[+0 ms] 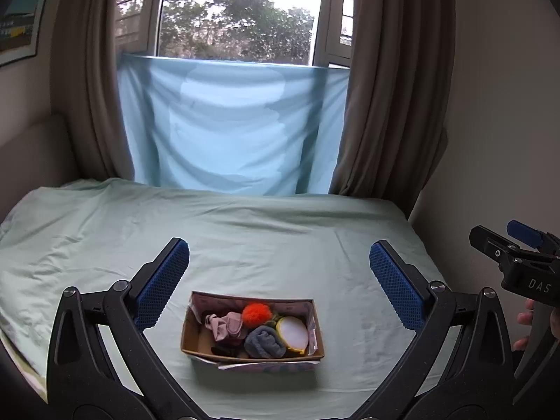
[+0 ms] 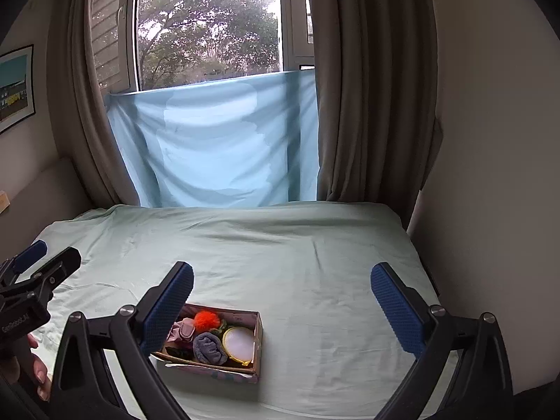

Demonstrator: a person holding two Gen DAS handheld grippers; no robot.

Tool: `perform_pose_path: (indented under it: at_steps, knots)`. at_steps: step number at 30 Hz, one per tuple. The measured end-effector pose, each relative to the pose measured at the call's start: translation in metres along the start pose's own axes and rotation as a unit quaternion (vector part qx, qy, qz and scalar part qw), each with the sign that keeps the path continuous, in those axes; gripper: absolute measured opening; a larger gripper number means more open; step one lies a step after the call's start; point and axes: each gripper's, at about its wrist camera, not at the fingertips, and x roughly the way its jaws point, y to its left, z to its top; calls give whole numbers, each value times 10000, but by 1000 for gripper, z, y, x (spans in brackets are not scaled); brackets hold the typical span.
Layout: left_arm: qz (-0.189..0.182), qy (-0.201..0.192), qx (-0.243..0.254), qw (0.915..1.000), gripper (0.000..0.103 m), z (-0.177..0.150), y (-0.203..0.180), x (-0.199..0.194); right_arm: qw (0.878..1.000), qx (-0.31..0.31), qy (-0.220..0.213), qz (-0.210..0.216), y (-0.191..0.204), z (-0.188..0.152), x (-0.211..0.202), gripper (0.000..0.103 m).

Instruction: Organize soft objects

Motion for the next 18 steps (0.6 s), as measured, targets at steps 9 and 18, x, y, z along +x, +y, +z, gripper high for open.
perform_pose_path:
  at_steps: [9, 18]
  knots:
    - [-16, -46, 121, 9999, 103, -2, -12, -5, 9995, 19, -292, -69, -7, 4, -16, 101]
    - [-64, -10, 108, 9999, 103, -1, -15, -5, 9994, 8, -339, -88, -8, 5, -19, 101]
